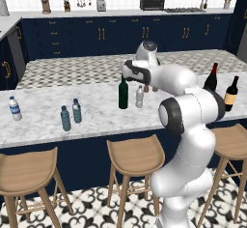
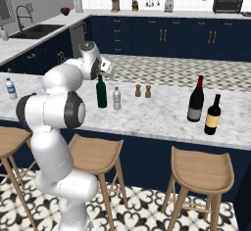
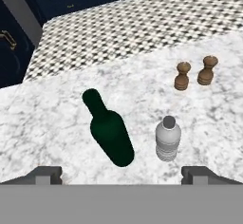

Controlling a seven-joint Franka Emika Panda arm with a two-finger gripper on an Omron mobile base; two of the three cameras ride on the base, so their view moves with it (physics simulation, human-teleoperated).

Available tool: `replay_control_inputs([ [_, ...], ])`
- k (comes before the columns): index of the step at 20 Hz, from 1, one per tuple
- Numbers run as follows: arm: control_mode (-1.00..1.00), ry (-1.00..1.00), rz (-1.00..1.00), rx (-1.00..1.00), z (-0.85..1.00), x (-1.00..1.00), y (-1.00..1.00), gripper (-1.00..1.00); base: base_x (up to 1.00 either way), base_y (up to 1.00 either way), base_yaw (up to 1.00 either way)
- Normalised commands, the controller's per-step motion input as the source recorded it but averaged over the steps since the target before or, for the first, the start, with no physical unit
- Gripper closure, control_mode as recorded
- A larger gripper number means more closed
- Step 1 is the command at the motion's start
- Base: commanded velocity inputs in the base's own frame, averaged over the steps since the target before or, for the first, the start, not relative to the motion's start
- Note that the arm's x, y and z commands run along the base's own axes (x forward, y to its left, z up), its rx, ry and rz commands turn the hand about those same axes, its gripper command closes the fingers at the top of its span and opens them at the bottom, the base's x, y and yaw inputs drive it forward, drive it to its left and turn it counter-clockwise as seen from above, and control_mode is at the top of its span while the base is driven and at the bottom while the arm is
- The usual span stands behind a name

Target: Move the plastic bottles in the middle to the plastics group, and the glass bottles in the middle to the glass group.

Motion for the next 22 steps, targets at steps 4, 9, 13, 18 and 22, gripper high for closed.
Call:
replay_control_inputs([
  [4, -1.0, 0.08, 0.08, 0.04, -0.13, 0.46, 0.13, -1.0, 0.0, 0.0, 0.0],
  [9, -1.0, 0.09, 0.08, 0.0, -0.19, 0.38, 0.22, -1.0, 0.0, 0.0, 0.0],
  [13, -1.0, 0.13, 0.04, -0.01, -0.22, 0.38, 0.26, -1.0, 0.0, 0.0, 0.0],
  [18, -1.0, 0.1, 0.04, -0.08, -0.24, 0.45, 0.06, -1.0, 0.0, 0.0, 0.0],
  [22, -1.0, 0.0, 0.01, -0.11, -0.15, 0.37, 0.0, -1.0, 0.0, 0.0, 0.0],
])
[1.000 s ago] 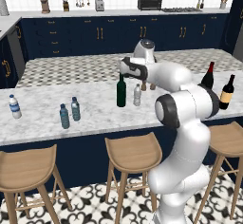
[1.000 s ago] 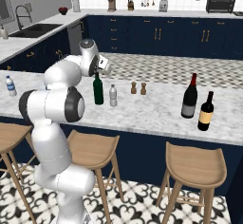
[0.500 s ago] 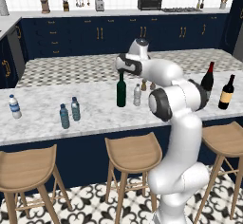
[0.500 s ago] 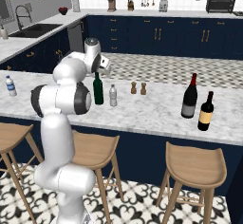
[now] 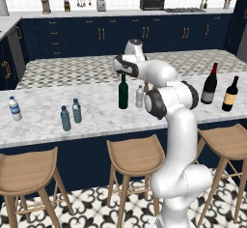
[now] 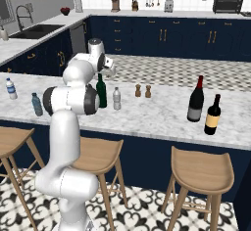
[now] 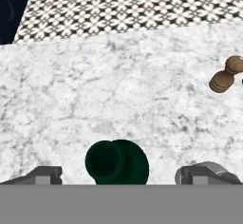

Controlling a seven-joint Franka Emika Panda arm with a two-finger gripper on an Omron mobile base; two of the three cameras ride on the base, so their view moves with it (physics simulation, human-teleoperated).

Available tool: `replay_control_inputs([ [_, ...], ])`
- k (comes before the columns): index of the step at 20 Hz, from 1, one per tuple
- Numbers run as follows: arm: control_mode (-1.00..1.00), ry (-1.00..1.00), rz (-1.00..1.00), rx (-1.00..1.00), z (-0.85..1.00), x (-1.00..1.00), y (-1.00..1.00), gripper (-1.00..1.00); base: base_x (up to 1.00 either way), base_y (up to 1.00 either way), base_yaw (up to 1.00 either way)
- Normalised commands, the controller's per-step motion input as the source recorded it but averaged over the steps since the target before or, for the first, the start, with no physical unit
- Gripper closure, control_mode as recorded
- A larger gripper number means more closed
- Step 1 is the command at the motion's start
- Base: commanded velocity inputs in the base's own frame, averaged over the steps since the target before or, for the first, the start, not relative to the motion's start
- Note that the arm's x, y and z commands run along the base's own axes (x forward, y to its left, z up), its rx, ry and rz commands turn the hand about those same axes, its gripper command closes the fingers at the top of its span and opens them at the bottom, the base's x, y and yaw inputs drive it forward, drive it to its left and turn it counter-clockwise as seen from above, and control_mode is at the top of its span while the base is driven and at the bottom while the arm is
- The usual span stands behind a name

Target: Move the plastic bottles in the middle to the plastics group, and the glass bottles in the middle to the glass group.

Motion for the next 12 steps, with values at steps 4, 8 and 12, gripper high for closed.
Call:
replay_control_inputs([
  [4, -1.0, 0.0, 0.01, 0.0, -0.1, 0.34, 0.01, -1.0, 0.0, 0.0, 0.0],
  [8, -1.0, 0.06, 0.0, 0.0, -0.15, 0.14, 0.02, -1.0, 0.0, 0.0, 0.0],
  [12, -1.0, 0.01, 0.0, 0.0, -0.12, -0.01, 0.0, -1.0, 0.0, 0.0, 0.0],
])
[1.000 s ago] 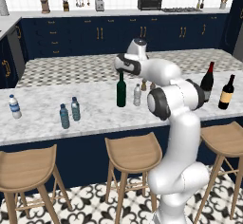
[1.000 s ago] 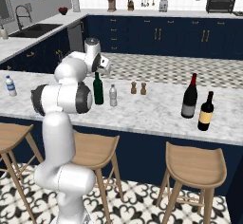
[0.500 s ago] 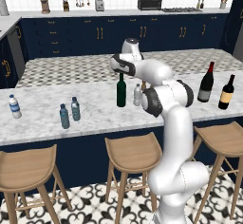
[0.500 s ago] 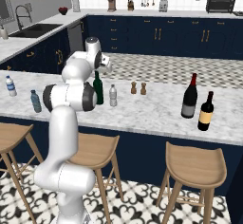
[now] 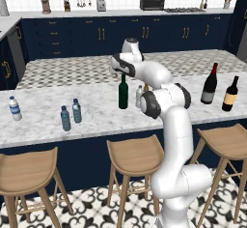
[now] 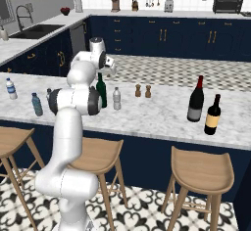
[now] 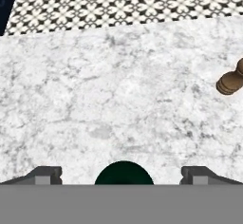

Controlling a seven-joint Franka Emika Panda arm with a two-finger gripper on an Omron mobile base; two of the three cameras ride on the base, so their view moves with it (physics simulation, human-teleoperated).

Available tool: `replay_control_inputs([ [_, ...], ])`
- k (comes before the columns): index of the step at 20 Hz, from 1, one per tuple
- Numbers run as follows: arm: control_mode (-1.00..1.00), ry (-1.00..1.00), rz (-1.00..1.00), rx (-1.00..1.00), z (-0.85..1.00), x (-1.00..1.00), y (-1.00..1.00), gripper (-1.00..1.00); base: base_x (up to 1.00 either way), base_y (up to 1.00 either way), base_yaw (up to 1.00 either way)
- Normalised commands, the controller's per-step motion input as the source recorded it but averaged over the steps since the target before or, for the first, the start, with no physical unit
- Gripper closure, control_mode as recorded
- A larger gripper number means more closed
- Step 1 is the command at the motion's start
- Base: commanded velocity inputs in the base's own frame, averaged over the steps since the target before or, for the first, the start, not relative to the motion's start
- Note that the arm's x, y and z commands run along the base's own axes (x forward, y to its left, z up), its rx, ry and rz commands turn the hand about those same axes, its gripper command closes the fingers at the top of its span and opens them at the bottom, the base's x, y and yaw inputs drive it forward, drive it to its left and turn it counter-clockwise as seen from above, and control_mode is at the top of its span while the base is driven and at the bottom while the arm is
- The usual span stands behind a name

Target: Move the plastic bottles in the middle to the plastics group, and the glass bottles in the middle to the glass group.

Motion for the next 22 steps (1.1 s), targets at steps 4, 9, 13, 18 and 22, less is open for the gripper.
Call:
replay_control_inputs([
  [4, -1.0, 0.0, 0.0, 0.0, -0.06, -0.04, 0.0, -1.0, 0.0, 0.0, 0.0],
  [9, -1.0, 0.0, 0.0, 0.0, -0.16, -0.06, 0.0, -1.0, 0.0, 0.0, 0.0],
  [13, -1.0, 0.0, 0.0, 0.0, -0.16, -0.09, 0.02, -1.0, 0.0, 0.0, 0.0],
  [18, -1.0, 0.02, 0.0, 0.0, -0.17, -0.01, 0.05, -1.0, 0.0, 0.0, 0.0],
  [22, -1.0, 0.04, 0.0, 0.0, -0.17, 0.0, 0.1, 1.0, 0.0, 0.0, 0.0],
])
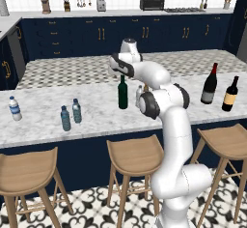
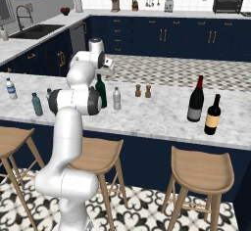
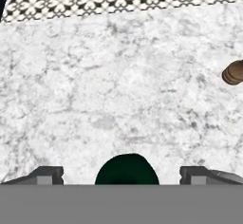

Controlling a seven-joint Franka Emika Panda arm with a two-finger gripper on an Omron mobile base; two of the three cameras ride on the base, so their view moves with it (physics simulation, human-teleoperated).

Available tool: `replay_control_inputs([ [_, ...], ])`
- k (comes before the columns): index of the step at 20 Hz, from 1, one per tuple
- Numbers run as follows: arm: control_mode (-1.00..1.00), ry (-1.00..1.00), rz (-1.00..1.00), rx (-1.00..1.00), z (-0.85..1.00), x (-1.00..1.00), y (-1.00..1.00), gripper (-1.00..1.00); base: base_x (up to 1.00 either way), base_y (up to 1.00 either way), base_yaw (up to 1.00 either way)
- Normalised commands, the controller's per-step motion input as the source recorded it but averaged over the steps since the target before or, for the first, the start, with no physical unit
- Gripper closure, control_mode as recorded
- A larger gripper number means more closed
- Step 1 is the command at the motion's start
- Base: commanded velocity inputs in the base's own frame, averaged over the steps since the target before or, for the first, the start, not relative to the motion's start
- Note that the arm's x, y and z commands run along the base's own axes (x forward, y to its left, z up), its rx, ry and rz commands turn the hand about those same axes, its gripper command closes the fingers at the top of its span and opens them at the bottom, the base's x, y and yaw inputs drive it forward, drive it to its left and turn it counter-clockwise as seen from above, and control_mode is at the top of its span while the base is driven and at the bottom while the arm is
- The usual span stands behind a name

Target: Move the plastic bottles in the middle to the plastics group, and the glass bottles in the middle to the glass group.

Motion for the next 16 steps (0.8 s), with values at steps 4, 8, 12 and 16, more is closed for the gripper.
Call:
replay_control_inputs([
  [4, -1.0, 0.08, 0.0, 0.0, -0.14, 0.0, 0.02, 1.0, 0.0, 0.0, 0.0],
  [8, -1.0, 0.1, 0.0, 0.0, -0.04, -0.03, 0.0, 1.0, 0.0, 0.0, 0.0],
  [12, -1.0, 0.09, 0.0, 0.0, 0.0, 0.0, -0.03, 1.0, 0.0, 0.0, 0.0],
  [16, -1.0, 0.02, 0.0, 0.0, 0.06, -0.05, -0.06, 1.0, 0.0, 0.0, 0.0],
])
